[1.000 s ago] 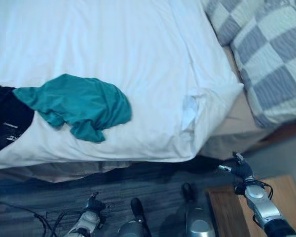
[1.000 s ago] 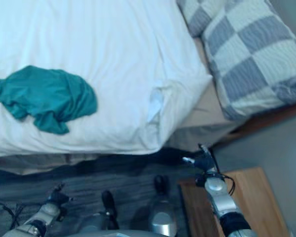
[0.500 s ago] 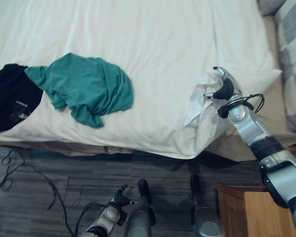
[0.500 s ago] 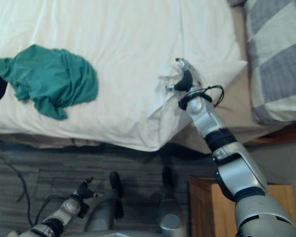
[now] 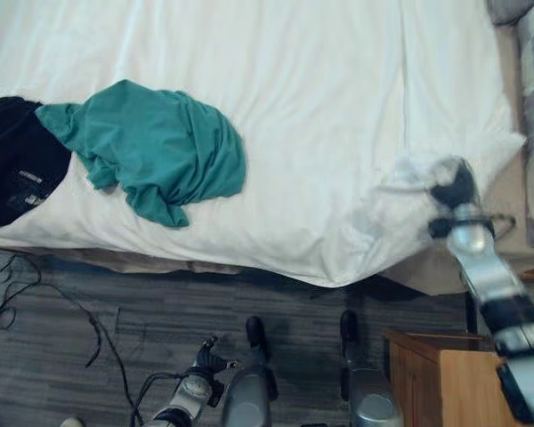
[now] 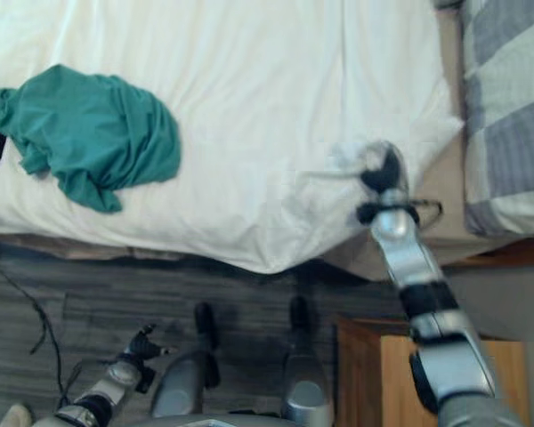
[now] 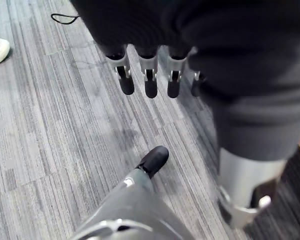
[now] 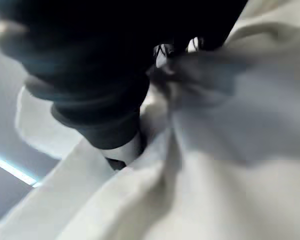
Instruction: Tidy up the quilt and then pick up the clothes from the bed and put them into the laundry hamper.
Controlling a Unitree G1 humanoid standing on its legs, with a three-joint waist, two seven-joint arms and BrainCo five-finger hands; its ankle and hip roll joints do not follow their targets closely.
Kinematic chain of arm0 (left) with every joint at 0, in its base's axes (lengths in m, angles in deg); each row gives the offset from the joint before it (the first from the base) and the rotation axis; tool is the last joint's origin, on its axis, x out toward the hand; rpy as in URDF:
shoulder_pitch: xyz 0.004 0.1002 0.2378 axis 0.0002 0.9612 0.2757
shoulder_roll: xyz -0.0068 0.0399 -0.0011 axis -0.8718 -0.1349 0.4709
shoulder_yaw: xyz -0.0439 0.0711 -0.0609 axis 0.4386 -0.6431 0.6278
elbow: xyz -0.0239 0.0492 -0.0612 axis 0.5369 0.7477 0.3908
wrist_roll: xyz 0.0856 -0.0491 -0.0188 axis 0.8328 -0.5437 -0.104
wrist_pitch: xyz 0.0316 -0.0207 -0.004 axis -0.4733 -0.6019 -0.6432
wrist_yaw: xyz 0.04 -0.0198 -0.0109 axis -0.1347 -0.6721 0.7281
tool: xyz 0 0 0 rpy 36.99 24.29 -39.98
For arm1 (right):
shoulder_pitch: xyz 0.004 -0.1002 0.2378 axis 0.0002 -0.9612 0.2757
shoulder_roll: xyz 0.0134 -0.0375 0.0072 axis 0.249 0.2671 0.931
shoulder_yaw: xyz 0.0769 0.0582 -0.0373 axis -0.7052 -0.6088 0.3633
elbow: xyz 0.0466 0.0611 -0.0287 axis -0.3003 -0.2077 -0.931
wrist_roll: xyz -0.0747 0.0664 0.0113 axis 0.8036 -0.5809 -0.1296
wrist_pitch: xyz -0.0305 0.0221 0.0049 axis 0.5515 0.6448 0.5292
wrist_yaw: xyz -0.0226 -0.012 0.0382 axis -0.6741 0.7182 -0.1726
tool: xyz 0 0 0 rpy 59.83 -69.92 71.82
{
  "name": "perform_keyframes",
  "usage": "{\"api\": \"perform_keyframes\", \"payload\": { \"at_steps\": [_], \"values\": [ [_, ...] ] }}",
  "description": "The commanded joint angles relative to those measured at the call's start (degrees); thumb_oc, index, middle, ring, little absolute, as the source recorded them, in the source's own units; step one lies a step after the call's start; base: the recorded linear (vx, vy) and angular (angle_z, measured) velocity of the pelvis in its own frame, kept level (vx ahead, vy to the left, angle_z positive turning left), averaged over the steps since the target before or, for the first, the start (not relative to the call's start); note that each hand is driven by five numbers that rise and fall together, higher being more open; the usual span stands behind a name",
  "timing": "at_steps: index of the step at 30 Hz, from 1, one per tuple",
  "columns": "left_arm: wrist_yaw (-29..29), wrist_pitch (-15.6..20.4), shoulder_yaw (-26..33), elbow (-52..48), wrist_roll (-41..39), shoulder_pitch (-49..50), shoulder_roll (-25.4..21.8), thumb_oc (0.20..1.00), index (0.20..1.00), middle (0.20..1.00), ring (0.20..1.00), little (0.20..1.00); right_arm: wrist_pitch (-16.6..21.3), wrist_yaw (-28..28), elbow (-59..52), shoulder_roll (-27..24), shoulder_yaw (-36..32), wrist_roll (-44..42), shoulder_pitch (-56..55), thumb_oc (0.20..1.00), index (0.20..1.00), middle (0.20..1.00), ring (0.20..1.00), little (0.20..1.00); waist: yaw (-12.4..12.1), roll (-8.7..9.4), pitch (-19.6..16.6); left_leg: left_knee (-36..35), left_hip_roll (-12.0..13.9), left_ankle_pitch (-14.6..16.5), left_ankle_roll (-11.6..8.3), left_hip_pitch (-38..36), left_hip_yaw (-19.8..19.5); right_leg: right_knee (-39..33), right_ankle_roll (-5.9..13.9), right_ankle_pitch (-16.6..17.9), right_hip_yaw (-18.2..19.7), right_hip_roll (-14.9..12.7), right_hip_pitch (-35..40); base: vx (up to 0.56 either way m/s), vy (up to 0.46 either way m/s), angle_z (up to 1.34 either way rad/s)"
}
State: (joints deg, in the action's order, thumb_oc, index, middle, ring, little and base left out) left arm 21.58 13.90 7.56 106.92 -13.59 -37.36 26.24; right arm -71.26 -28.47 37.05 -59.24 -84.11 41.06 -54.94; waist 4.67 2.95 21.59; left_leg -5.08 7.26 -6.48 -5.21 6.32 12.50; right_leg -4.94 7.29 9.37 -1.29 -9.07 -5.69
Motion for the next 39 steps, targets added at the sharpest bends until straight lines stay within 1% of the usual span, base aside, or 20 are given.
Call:
{"api": "perform_keyframes", "payload": {
  "at_steps": [1, 2, 4, 6, 9, 10, 12, 13, 14, 15, 16, 18, 22, 24, 26, 27, 32, 37, 38, 39],
  "values": [
    [1.06, -1.52, -1.90, 5.05, 2.77, -1.09, 0.35, 1.000, 1.000, 1.000, 1.000, 1.000, -1.25, 7.81, 1.45, -2.31, -7.82, -3.42, -2.32, 1.000, 1.000, 1.000, 1.000, 1.000, 2.17, -0.19, -4.51, 0.08, 4.30, 2.86, -2.17, -2.70, 4.04, -0.06, 4.04, -4.41, 2.17, -1.28, -2.74, 0.05, 0.022, -0.12],
    [1.06, -1.52, -1.95, 5.05, 2.76, -1.07, 0.33, 1.000, 1.000, 1.000, 1.000, 1.000, -1.29, 7.79, 1.37, -2.28, -7.90, -3.40, -2.42, 1.000, 1.000, 1.000, 1.000, 1.000, 2.11, -0.17, -4.53, 0.08, 4.29, 2.87, -2.17, -2.72, 4.06, -0.06, 4.04, -4.42, 2.19, -1.28, -2.73, 0.05, 0.008, -0.15],
    [1.05, -2.83, -1.64, 5.08, 4.02, -1.83, 0.00, 1.000, 1.000, 1.000, 1.000, 1.000, 2.12, 13.24, -1.70, 0.67, -17.02, -13.49, -10.75, 1.000, 1.000, 1.000, 1.000, 1.000, 3.51, 1.14, -5.44, 0.08, 4.07, 3.77, -1.76, -4.54, 4.32, -0.06, 4.06, -4.68, 2.21, -1.24, -1.62, 0.08, 0.030, -0.18],
    [1.10, -2.81, -1.63, 5.03, 3.72, -1.90, -0.03, 1.000, 1.000, 1.000, 1.000, 1.000, 2.66, 13.86, -4.23, 0.73, -18.51, -13.53, -12.29, 1.000, 1.000, 1.000, 1.000, 1.000, 3.63, 1.40, -5.58, 0.08, 3.96, 3.98, -1.74, -5.00, 4.45, -0.06, 4.06, -4.79, 2.33, -1.25, -1.30, 0.04, 0.033, -0.08],
    [1.10, -2.64, -1.79, 4.92, 3.67, -2.12, 0.42, 1.000, 1.000, 1.000, 1.000, 1.000, 4.41, 16.16, -9.29, 0.07, -20.39, -10.92, -11.85, 1.000, 1.000, 1.000, 1.000, 1.000, 3.88, 1.73, -5.77, 0.08, 3.99, 4.13, -1.78, -5.40, 4.49, -0.06, 4.03, -4.90, 2.71, -1.20, -1.08, 0.02, 0.016, -0.14],
    [1.07, -2.35, -2.48, 4.99, 4.07, -2.14, 0.68, 1.000, 1.000, 1.000, 1.000, 1.000, 4.23, 17.02, -12.19, -1.35, -19.59, -5.87, -9.64, 1.000, 1.000, 1.000, 1.000, 1.000, 3.56, 1.70, -5.72, 0.08, 3.97, 4.08, -1.86, -5.44, 4.46, -0.06, 3.97, -4.94, 2.91, -1.16, -1.07, 0.00, 0.003, -0.12],
    [1.02, -2.06, -2.53, 5.01, 4.39, -2.23, 0.80, 1.000, 1.000, 1.000, 1.000, 1.000, 3.30, 16.64, -13.32, -2.91, -18.16, -1.20, -7.83, 1.000, 1.000, 1.000, 1.000, 1.000, 3.38, 1.57, -5.56, 0.08, 4.03, 4.04, -1.98, -5.48, 4.51, -0.06, 3.96, -4.94, 3.02, -1.11, -1.12, 0.00, -0.003, -0.05],
    [1.05, -1.76, -2.69, 4.90, 4.82, -2.12, 0.73, 1.000, 1.000, 1.000, 1.000, 1.000, 2.41, 16.13, -14.77, -4.72, -16.20, 3.95, -5.31, 0.391, 0.391, 0.391, 0.391, 0.391, 2.99, 1.41, -5.34, 0.08, 4.12, 4.04, -2.07, -5.52, 4.46, -0.06, 3.98, -5.00, 3.07, -1.08, -1.06, -0.02, -0.056, 0.00],
    [1.05, -1.33, -3.78, 4.70, 5.38, -1.96, 0.41, 1.000, 1.000, 1.000, 1.000, 1.000, 1.62, 15.56, -14.98, -6.42, -12.09, 8.14, 0.04, 0.200, 0.200, 0.200, 0.200, 0.200, 1.99, 1.11, -5.12, 0.08, 4.15, 3.72, -2.25, -5.11, 4.14, -0.06, 3.85, -5.05, 3.13, -1.05, -1.32, -0.02, -0.052, -0.01],
    [1.05, -1.33, -3.45, 4.70, 5.40, -2.05, 0.48, 1.000, 1.000, 1.000, 1.000, 1.000, 1.66, 15.68, -14.55, -6.52, -11.60, 8.18, 0.73, 0.200, 0.200, 0.200, 0.200, 0.200, 2.26, 1.05, -5.00, 0.08, 4.19, 3.71, -2.26, -5.08, 4.15, -0.06, 3.84, -5.03, 3.14, -1.01, -1.36, -0.05, -0.058, -0.06],
    [1.27, -1.02, -4.70, 4.48, 5.54, -2.15, 0.08, 1.000, 1.000, 1.000, 1.000, 1.000, 0.94, 15.23, -11.45, -6.23, -6.47, 8.88, 7.66, 0.200, 0.200, 0.200, 0.200, 0.200, 0.92, 0.46, -4.58, 0.08, 4.19, 3.39, -2.40, -4.77, 3.90, -0.06, 3.70, -5.05, 3.14, -1.05, -1.55, -0.05, -0.036, -0.02],
    [1.47, -0.52, -5.25, 4.34, 5.11, -2.37, -0.07, 1.000, 1.000, 1.000, 1.000, 1.000, 0.49, 16.15, -4.00, -5.42, -1.51, 7.89, 15.27, 0.200, 0.200, 0.200, 0.200, 0.200, 0.26, -0.43, -3.61, 0.08, 4.09, 3.04, -2.52, -4.50, 3.84, -0.06, 3.59, -4.89, 3.20, -1.11, -1.72, -0.06, -0.026, 0.06],
    [1.98, 0.37, -6.26, 4.32, 3.35, -2.84, -0.16, 1.000, 1.000, 1.000, 1.000, 1.000, 0.73, 15.89, 12.38, -2.67, 1.76, 1.17, 19.92, 0.200, 0.200, 0.200, 0.200, 0.200, -0.60, -2.32, -2.53, 0.08, 3.84, 2.34, -2.66, -3.40, 3.43, -0.06, 3.50, -4.50, 2.95, -1.31, -2.30, -0.03, 0.015, 0.10],
    [2.49, 0.24, -5.80, 4.84, 2.67, -2.90, 0.51, 1.000, 1.000, 1.000, 1.000, 1.000, 1.06, 15.12, 18.14, -0.81, 0.54, -2.78, 16.18, 0.200, 0.200, 0.200, 0.200, 0.200, -0.19, -3.22, -2.18, 0.08, 3.78, 2.24, -2.79, -2.91, 3.15, -0.06, 3.52, -4.48, 2.59, -1.37, -2.49, -0.01, 0.018, 0.15],
    [2.62, 0.12, -5.32, 5.10, 2.59, -2.75, 0.82, 1.000, 1.000, 1.000, 1.000, 1.000, 0.92, 14.64, 18.89, -0.33, 0.20, -2.82, 14.14, 0.200, 0.200, 0.200, 0.200, 0.200, -0.04, -3.42, -2.10, 0.08, 3.78, 2.23, -2.82, -2.78, 3.06, -0.06, 3.54, -4.49, 2.37, -1.41, -2.49, 0.01, -0.004, 0.15],
    [2.99, -0.08, -4.49, 5.69, 2.82, -2.21, 1.39, 1.000, 1.000, 1.000, 1.000, 1.000, 0.76, 14.22, 19.37, 1.30, -1.05, -3.21, 8.48, 0.200, 0.200, 0.200, 0.200, 0.200, 0.45, -3.55, -2.03, 0.08, 3.83, 2.29, -2.79, -2.75, 2.98, -0.06, 3.60, -4.44, 2.17, -1.50, -2.43, 0.02, -0.011, 0.11],
    [3.58, -0.57, -3.34, 6.88, 4.26, -0.86, 2.15, 1.000, 1.000, 1.000, 1.000, 1.000, 1.45, 13.34, 20.68, 3.68, -4.56, -4.74, -2.41, 0.200, 0.200, 0.200, 0.200, 0.200, 1.61, -3.18, -2.02, 0.08, 3.74, 2.69, -2.61, -3.16, 3.45, -0.06, 3.73, -4.38, 2.39, -1.53, -2.48, 0.01, 0.003, -0.02],
    [4.08, -1.20, -2.65, 7.54, 5.36, -0.91, 1.92, 1.000, 1.000, 1.000, 1.000, 1.000, 2.32, 11.59, 28.95, 8.05, -6.24, -8.09, -11.97, 0.200, 0.200, 0.200, 0.200, 0.200, 3.41, -2.57, -2.00, 0.08, 3.79, 3.30, -2.33, -4.36, 4.72, -0.06, 3.94, -4.22, 2.66, -1.54, -2.34, 0.01, 0.015, -0.09],
    [4.18, -1.25, -2.78, 7.54, 5.49, -1.03, 1.72, 1.000, 1.000, 1.000, 1.000, 1.000, 2.49, 11.32, 31.08, 8.63, -6.38, -8.97, -13.09, 0.482, 0.482, 0.482, 0.482, 0.482, 3.66, -2.41, -2.05, 0.08, 3.84, 3.37, -2.33, -4.60, 4.89, -0.06, 3.96, -4.24, 2.71, -1.54, -2.24, 0.01, 0.015, -0.21],
    [4.31, -1.35, -2.84, 7.38, 5.54, -1.16, 1.47, 1.000, 1.000, 1.000, 1.000, 1.000, 2.40, 11.09, 32.56, 9.32, -6.70, -10.01, -14.23, 0.840, 0.840, 0.840, 0.840, 0.840, 3.99, -2.25, -2.12, 0.08, 3.89, 3.47, -2.37, -4.82, 5.04, -0.06, 4.00, -4.27, 2.78, -1.54, -2.21, 0.02, 0.015, -0.16]
  ]
}}
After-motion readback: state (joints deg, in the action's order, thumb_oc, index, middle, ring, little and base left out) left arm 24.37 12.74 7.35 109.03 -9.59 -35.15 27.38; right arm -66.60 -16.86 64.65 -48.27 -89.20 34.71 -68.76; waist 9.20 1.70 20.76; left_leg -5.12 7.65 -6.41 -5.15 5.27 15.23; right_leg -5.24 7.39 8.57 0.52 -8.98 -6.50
